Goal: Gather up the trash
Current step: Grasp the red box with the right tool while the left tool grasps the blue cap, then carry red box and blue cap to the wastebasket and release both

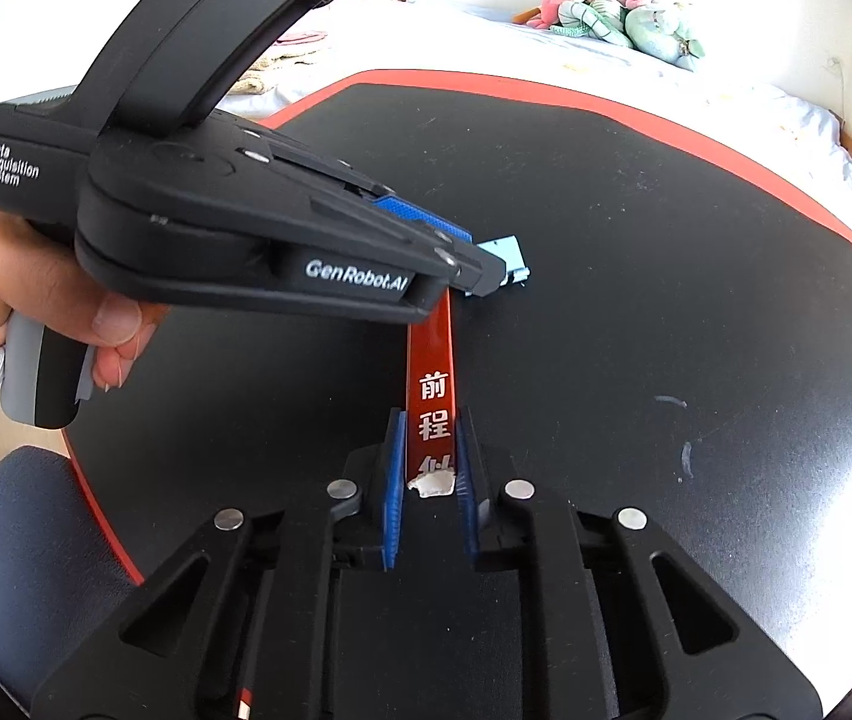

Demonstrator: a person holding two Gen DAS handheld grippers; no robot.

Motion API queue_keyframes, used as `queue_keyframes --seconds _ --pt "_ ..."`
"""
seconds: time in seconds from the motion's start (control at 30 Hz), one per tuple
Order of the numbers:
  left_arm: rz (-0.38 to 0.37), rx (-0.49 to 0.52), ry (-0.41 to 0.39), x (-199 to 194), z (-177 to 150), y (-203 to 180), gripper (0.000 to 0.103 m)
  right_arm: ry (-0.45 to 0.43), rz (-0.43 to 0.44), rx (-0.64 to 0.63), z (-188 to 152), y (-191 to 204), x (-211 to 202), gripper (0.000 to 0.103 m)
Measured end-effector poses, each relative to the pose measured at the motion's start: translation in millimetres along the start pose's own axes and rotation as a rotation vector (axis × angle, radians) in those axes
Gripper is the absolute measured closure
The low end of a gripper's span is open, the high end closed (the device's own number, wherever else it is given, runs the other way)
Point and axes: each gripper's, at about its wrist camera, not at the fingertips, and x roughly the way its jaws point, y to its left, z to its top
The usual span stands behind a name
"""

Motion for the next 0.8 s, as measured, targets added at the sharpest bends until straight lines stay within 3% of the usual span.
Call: queue_keyframes --seconds 0.8 --pt "0.010 -0.013 -0.074 -57.8 -16.0 -23.3 0.084 -0.027 -0.055 0.048 -21.1 0.1 -54.1 0.089"
